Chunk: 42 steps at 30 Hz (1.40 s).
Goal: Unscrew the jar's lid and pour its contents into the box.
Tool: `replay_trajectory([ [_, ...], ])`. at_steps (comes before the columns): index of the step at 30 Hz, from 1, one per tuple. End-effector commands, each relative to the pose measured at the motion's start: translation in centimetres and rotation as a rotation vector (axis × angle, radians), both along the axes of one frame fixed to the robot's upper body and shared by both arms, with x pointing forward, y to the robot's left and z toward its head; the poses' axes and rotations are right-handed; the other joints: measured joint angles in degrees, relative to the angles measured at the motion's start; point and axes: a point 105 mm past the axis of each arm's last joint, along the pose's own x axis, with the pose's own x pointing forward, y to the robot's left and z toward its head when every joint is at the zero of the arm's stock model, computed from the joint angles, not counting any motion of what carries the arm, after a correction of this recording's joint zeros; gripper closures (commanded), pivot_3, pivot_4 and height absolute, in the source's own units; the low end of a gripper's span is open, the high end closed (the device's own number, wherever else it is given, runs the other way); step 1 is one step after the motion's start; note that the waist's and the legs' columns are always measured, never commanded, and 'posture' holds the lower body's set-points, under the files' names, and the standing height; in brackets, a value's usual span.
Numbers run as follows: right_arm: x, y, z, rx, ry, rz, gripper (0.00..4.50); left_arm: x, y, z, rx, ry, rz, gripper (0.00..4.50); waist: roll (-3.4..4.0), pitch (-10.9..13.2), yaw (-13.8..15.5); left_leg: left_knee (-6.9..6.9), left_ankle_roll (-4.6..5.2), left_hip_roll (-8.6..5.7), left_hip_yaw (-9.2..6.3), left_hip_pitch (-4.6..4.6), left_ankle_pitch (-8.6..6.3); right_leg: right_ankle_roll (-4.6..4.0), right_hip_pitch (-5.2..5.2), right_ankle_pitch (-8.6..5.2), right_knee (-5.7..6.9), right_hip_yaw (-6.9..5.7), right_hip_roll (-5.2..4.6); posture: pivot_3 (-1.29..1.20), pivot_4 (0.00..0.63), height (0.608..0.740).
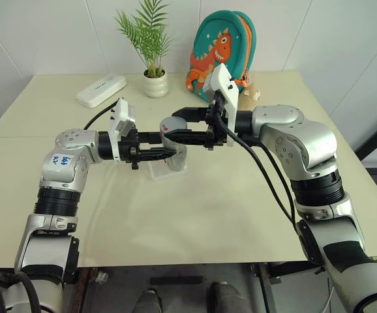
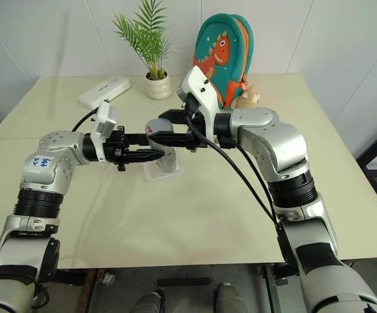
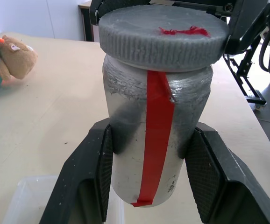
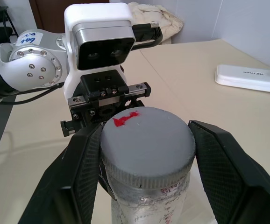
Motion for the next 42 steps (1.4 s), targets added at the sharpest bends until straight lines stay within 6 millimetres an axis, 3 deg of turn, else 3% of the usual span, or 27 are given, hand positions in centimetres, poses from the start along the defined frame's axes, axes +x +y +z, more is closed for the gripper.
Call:
replay_trajectory([
  [1,-0.6,-0.5,2.3,0.024,-0.112,-0.013,1.89,-0.4,-0.4,0.0,0.035,-0.021,-0.036,2.64,0.0,0.0,0.0,0.0,0.0,0.0,0.0,0.0,0.0,0.0,0.0,0.0,0.0,0.0,0.0,0.0,0.15,0.74],
  [16,0.0,-1.0,4.8,0.025,-0.191,-0.03,1.89,-0.5,-0.5,-0.7,0.06,0.001,-0.053,2.64,0.0,0.0,-0.01,0.0,0.0,0.0,0.0,0.0,0.0,0.0,0.0,0.0,0.0,0.0,0.0,0.0,0.15,0.74],
  [34,0.0,-0.9,4.1,0.011,-0.19,-0.018,1.89,-0.8,-1.0,-0.9,0.062,0.002,-0.074,2.64,0.01,0.0,-0.02,0.0,0.0,0.0,0.0,0.0,0.0,0.0,0.0,0.0,0.0,0.0,0.0,0.0,0.15,0.74],
  [42,0.3,-1.5,6.5,0.059,-0.222,-0.037,1.89,-1.3,-1.3,-1.8,0.081,0.026,-0.096,2.64,0.01,0.01,-0.04,0.0,0.0,0.0,0.0,0.0,0.0,0.0,0.0,0.0,0.01,0.0,0.0,0.0,0.15,0.74],
])
